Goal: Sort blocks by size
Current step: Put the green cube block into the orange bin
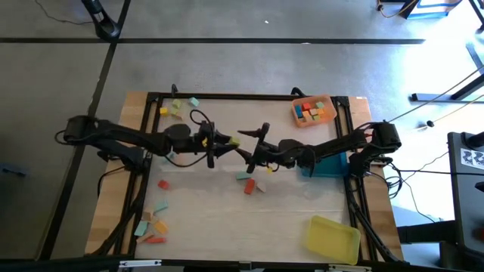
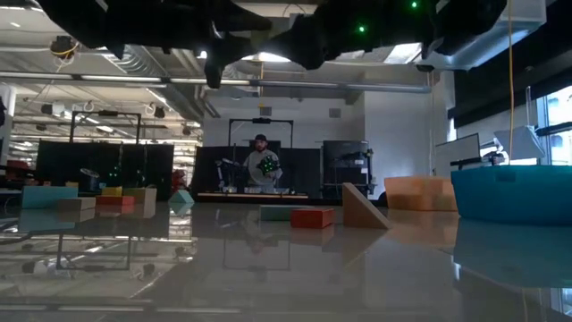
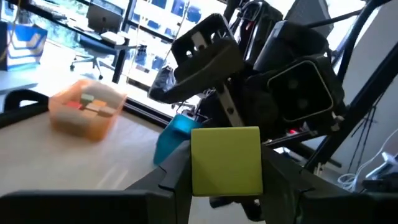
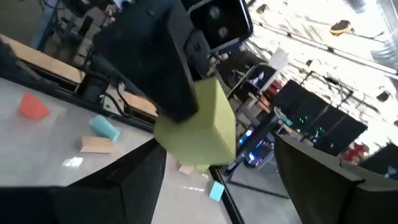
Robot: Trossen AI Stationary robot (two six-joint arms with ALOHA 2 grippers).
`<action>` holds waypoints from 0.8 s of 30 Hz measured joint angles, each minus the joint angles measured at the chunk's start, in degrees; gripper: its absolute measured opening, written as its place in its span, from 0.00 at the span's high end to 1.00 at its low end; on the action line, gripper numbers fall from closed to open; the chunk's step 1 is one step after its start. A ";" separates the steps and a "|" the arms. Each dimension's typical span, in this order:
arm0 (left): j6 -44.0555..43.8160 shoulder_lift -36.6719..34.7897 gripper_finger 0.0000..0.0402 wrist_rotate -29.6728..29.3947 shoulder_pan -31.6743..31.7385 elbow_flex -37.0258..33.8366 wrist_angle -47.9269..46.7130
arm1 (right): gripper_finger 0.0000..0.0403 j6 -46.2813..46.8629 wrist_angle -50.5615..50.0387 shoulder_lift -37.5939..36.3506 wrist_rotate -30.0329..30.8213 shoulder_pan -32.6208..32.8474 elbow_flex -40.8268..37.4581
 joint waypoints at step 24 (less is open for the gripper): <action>-2.18 4.23 0.60 0.14 0.02 -0.04 5.32 | 0.66 -5.09 -1.97 0.00 -3.83 -0.07 0.07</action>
